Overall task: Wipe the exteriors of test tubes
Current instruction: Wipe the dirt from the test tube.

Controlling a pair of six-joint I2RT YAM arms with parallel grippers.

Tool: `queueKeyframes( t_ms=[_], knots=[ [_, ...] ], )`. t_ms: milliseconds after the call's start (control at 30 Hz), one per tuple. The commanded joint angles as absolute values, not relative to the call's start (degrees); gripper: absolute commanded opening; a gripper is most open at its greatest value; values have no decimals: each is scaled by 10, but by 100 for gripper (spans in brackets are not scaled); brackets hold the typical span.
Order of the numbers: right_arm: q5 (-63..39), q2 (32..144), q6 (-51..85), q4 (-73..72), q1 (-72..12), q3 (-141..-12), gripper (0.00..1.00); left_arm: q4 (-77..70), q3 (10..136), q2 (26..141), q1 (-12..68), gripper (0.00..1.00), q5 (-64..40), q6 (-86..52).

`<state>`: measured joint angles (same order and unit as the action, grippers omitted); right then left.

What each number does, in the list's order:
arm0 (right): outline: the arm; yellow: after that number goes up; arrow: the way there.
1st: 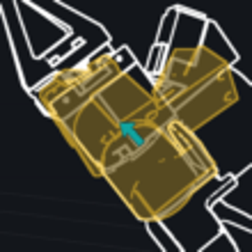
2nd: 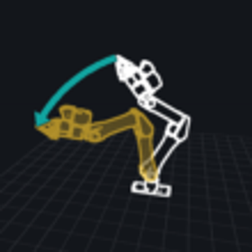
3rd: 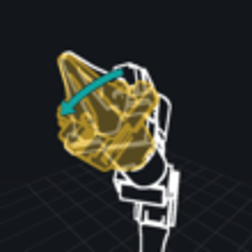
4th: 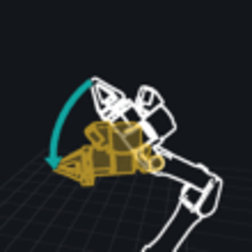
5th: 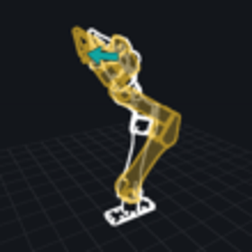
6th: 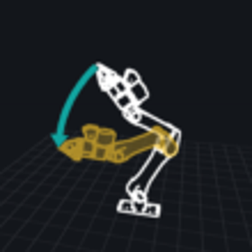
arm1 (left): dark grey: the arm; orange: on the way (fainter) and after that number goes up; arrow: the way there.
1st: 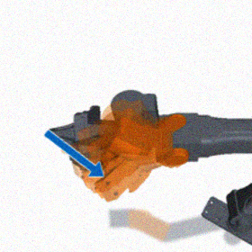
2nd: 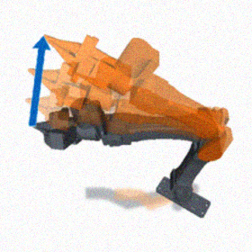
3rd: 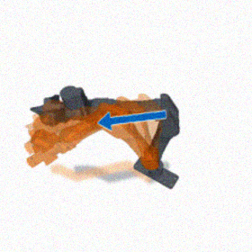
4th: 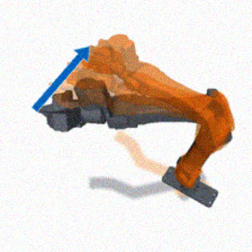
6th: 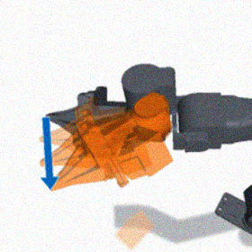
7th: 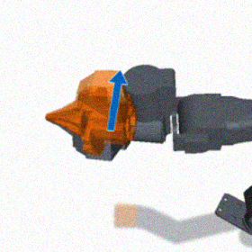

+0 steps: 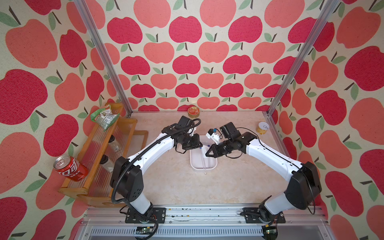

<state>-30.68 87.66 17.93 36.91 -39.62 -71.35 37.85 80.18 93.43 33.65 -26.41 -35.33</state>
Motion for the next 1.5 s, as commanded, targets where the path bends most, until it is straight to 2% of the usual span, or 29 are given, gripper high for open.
queueKeyframes(
  t_ms=[0, 833, 1467],
  knots=[
    [-332, 868, 163, 363, -393, -697, 0, 380, 802, 932, 337, 5, -265, -362],
    [-394, 775, 206, 299, -416, -528, 0, 374, 806, 944, 326, 5, -275, -359],
    [-391, 826, 195, 288, -393, -609, 0, 364, 789, 940, 326, 5, -283, -362]
  ],
)
